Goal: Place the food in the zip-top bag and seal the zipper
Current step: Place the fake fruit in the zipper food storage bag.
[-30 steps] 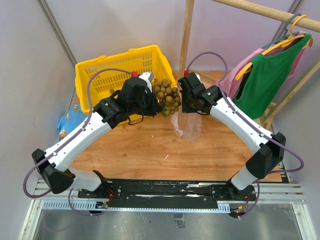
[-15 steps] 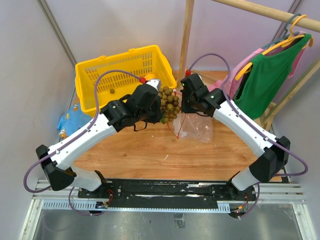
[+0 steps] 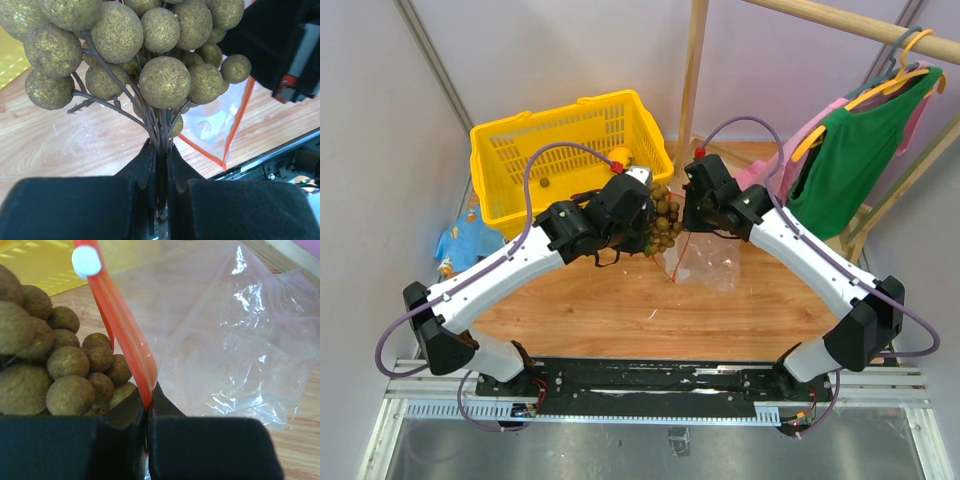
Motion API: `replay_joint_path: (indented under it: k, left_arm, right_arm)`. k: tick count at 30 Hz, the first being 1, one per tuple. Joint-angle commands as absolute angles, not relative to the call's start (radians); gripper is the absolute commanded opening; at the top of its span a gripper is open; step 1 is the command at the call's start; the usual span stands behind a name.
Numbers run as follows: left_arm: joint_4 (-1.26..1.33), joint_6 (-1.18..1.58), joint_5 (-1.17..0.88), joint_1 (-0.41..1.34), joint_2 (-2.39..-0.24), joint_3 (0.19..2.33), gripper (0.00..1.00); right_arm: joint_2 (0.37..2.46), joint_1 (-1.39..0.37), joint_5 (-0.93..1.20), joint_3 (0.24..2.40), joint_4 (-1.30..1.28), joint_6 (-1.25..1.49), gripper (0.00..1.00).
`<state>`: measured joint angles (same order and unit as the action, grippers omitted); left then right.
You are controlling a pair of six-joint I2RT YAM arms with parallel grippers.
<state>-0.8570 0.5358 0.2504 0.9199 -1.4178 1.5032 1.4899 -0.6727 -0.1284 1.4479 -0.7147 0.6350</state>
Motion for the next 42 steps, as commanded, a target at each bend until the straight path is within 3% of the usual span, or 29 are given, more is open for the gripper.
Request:
replay_joint_path:
  k: [1,25,42]
  left_arm:
    - [-0.920,0.550,0.326,0.931,-1.436,1.545,0.00]
    - [-0.815,0.479,0.226,0.992,-1.400,1.507,0.00]
    - [-0.910,0.464,0.129,1.004,-1.446,1.484,0.00]
  right_arm:
    - [1.445,-0.652,-0.082,1.420,-0.651,0.665,0.01]
    - [1.447,-0.634,-0.032,1.340,-0.581,0.735,0.01]
    - [1.410,-0.584,0.040,1.277,-0.500,0.743,0.01]
